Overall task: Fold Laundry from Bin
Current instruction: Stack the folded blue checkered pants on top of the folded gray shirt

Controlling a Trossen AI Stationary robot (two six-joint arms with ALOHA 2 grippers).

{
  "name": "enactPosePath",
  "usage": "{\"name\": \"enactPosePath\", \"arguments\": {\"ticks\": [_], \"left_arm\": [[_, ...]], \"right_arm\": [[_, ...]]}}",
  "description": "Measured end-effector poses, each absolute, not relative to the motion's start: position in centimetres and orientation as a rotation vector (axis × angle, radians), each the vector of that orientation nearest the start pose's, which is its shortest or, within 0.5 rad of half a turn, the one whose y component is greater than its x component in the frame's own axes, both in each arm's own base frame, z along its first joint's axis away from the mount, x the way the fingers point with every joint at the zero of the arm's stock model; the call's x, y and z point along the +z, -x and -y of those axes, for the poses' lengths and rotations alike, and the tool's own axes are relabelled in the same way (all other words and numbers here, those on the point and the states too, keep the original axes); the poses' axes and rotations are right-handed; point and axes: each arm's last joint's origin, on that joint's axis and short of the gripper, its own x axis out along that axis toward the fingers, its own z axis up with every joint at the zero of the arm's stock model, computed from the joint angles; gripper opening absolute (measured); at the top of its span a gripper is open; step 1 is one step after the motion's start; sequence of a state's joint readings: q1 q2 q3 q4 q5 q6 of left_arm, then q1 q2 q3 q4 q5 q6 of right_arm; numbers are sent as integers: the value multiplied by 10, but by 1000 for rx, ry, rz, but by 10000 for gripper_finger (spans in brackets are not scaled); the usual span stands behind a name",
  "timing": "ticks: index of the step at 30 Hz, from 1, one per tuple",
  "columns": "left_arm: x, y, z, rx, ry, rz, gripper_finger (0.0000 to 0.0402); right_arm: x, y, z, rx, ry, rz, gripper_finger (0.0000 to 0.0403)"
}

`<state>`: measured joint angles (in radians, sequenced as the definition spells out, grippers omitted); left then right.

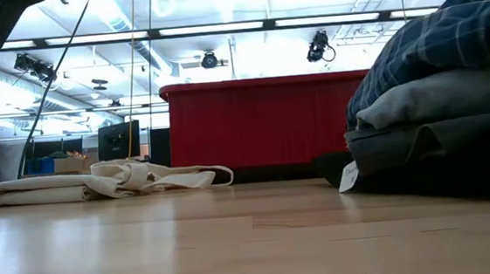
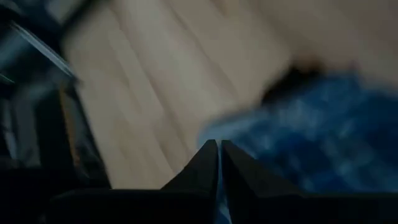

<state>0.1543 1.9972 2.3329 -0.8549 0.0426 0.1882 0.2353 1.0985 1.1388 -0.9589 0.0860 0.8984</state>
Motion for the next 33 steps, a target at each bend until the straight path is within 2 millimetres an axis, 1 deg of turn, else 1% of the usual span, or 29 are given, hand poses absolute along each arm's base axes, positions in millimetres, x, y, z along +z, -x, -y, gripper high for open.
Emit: {"name": "enactPosePath", "arguments": {"ticks": [3, 5, 6, 7, 9, 12, 15, 18, 21, 23, 25, 27, 29, 30, 33], "left_arm": [[432, -419, -63, 40, -100, -534, 389], [431, -419, -62, 28, -78, -541, 389], [431, -419, -61, 23, -75, -543, 389], [431, -419, -60, 21, -73, -548, 389], [431, -419, -59, 19, -73, -548, 389], [430, -419, -59, 16, -71, -556, 389], [427, -417, -59, 15, -66, -592, 389], [425, -416, -59, 12, -66, -617, 389], [425, -416, -60, 12, -77, -619, 389], [425, -415, -61, 22, -90, -620, 389], [425, -415, -64, 31, -91, -622, 389], [424, -414, -65, 34, -89, -629, 389], [424, -414, -66, 35, -91, -630, 389], [424, -414, -66, 34, -93, -630, 389], [424, -415, -65, 28, -104, -630, 389]], "right_arm": [[375, -183, -39, -252, -646, -746, 30], [392, -171, -36, -248, -670, -711, 30], [395, -166, -35, -256, -672, -729, 30], [393, -160, -35, -268, -670, -773, 30], [382, -152, -37, -282, -653, -924, 30], [361, -150, -45, -255, -619, -1122, 30], [340, -153, -56, -147, -601, -1274, 30], [321, -151, -65, -57, -614, -1446, 30], [305, -147, -73, -27, -589, -1533, 30], [293, -144, -78, -34, -558, -1593, 30], [283, -139, -80, -77, -558, -1678, 30], [281, -134, -80, -136, -582, -1742, 30], [288, -132, -82, -165, -588, -1741, 29], [294, -132, -83, -177, -581, -1719, 26], [322, -128, -85, -210, -557, -1626, 15]]}}
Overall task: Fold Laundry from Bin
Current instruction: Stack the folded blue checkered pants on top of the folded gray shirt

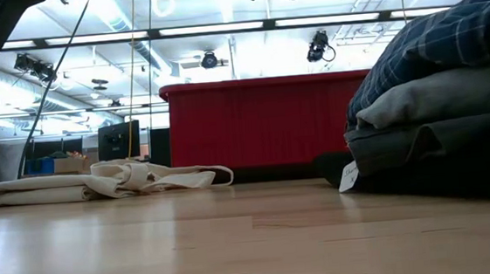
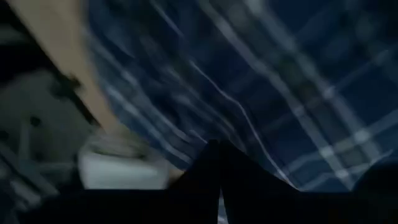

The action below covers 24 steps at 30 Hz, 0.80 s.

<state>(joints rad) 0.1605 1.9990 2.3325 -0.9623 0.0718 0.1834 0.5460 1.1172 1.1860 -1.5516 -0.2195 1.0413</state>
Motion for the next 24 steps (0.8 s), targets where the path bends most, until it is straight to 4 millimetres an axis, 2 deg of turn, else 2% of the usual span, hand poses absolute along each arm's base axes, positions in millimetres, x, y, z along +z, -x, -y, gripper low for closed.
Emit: {"name": "enactPosePath", "arguments": {"ticks": [4, 6, 8, 13, 18, 21, 24], "left_arm": [[425, -416, -65, 30, -110, -609, 389], [427, -417, -66, 31, -117, -586, 389], [429, -418, -66, 35, -114, -565, 389], [426, -416, -67, 71, 9, -593, 389], [420, -412, -71, 116, 130, -663, 389], [420, -412, -67, 113, 141, -667, 389], [420, -413, -60, 96, 136, -664, 389]], "right_arm": [[355, -132, -92, -167, -487, -1322, 9], [361, -137, -95, -171, -431, -1175, 15], [359, -141, -98, -207, -404, -1103, 28], [335, -141, -101, -283, -457, -1219, 90], [319, -145, -107, -218, -479, -1286, 157], [308, -150, -113, -239, -411, -1325, 167], [288, -161, -120, -287, -326, -1376, 160]]}}
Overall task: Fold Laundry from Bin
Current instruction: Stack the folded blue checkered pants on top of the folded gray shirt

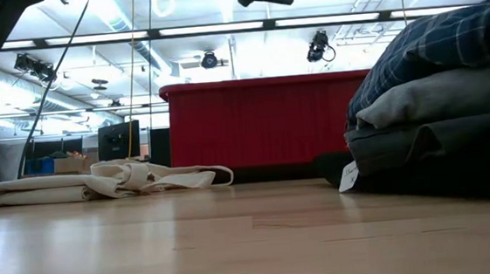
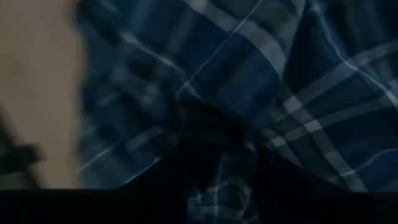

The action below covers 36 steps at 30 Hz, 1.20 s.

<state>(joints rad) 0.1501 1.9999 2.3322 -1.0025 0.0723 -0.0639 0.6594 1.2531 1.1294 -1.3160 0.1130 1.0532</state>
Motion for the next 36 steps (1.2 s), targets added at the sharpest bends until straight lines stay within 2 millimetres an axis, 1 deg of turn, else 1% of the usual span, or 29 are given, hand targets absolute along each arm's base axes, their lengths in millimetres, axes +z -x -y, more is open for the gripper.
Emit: {"name": "enactPosePath", "arguments": {"ticks": [2, 4, 7, 8, 9, 13, 15, 18, 22, 26, 30, 36], "left_arm": [[420, -414, -57, 88, 133, -661, 389], [420, -414, -54, 82, 132, -661, 389], [421, -414, -51, 77, 134, -665, 389], [422, -412, -50, 77, 132, -667, 389], [423, -411, -50, 81, 129, -666, 389], [425, -409, -50, 91, 117, -658, 389], [424, -410, -49, 89, 109, -668, 389], [425, -410, -48, 82, 93, -662, 389], [425, -410, -47, 84, 101, -659, 389], [423, -409, -48, 122, 101, -677, 389], [423, -408, -50, 170, 86, -688, 389], [425, -410, -52, 290, 51, -652, 389]], "right_arm": [[273, -167, -125, -341, -274, -1428, 143], [263, -173, -130, -378, -249, -1476, 108], [264, -178, -136, -342, -258, -1541, 32], [268, -179, -138, -307, -265, -1553, 18], [274, -180, -139, -280, -271, -1555, 14], [295, -180, -140, -271, -346, -1510, 29], [298, -180, -143, -276, -426, -1502, 30], [297, -179, -154, -281, -498, -1487, 21], [293, -184, -167, -238, -511, -1444, 16], [294, -188, -170, -137, -518, -1451, 29], [295, -191, -174, -89, -539, -1419, 42], [297, -197, -179, -35, -578, -1367, 44]]}}
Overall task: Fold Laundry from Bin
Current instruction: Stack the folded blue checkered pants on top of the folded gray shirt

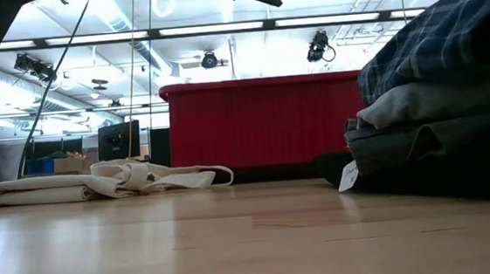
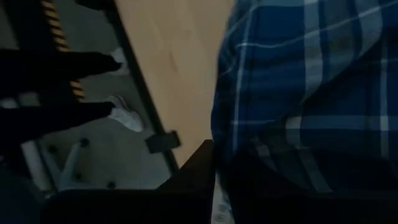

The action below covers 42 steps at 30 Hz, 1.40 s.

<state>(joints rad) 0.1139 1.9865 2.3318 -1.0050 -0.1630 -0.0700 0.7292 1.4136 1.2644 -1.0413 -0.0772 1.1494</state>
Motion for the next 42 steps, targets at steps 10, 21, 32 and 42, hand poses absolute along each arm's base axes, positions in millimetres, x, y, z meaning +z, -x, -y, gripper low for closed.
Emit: {"name": "enactPosePath", "arguments": {"ticks": [10, 21, 32, 42], "left_arm": [[426, -409, -58, 403, 43, -639, 389], [426, -411, -52, 450, 410, -564, 389], [426, -413, -45, 360, 485, -578, 389], [433, -406, -32, 305, 345, -600, 389]], "right_arm": [[304, -206, -187, 62, -652, -1268, 45], [312, -215, -195, 162, -725, -1162, 43], [323, -224, -202, 261, -799, -1040, 45], [326, -229, -204, 326, -874, -1054, 43]]}}
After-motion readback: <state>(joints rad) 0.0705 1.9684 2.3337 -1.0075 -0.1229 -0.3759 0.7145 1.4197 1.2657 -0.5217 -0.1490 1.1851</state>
